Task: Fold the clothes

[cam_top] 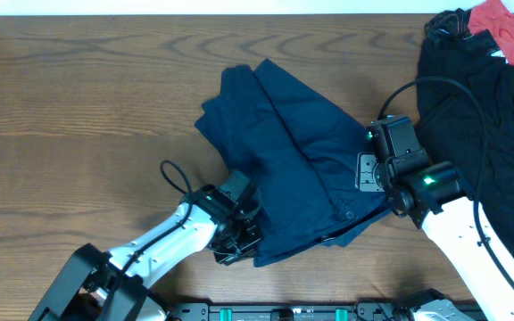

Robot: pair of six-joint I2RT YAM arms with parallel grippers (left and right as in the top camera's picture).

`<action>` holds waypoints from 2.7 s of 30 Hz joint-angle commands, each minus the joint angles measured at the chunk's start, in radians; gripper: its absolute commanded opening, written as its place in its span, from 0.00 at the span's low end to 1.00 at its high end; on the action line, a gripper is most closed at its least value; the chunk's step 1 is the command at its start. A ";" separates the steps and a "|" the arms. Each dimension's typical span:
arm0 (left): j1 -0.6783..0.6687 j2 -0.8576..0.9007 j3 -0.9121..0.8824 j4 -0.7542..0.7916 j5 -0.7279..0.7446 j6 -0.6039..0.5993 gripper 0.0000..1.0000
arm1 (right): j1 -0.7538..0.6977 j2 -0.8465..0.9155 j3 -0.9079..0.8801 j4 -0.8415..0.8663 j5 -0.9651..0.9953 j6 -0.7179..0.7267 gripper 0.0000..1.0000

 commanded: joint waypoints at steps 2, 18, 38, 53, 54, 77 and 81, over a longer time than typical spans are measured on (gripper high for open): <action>0.126 -0.067 0.006 -0.146 -0.131 0.164 0.06 | -0.008 -0.007 0.017 -0.005 0.011 0.006 0.64; 1.055 -0.209 0.456 -0.284 -0.525 0.410 0.10 | -0.013 -0.006 0.017 0.001 0.006 0.006 0.66; 0.821 -0.167 0.381 -0.535 -0.265 0.480 0.98 | -0.009 0.330 0.018 0.484 -0.386 -0.235 0.71; 0.684 -0.165 0.218 -0.457 -0.265 0.454 0.98 | 0.043 0.818 0.120 0.918 -0.529 -0.188 0.79; 0.684 -0.165 0.218 -0.457 -0.265 0.454 0.98 | 0.047 0.840 0.135 0.918 -0.536 -0.185 0.79; 0.684 -0.165 0.218 -0.369 -0.265 0.491 0.98 | -0.152 0.575 0.204 0.376 0.018 -0.064 0.01; 0.684 -0.165 0.218 -0.315 -0.264 0.491 0.98 | -0.225 0.428 0.204 0.110 -0.005 -0.045 0.01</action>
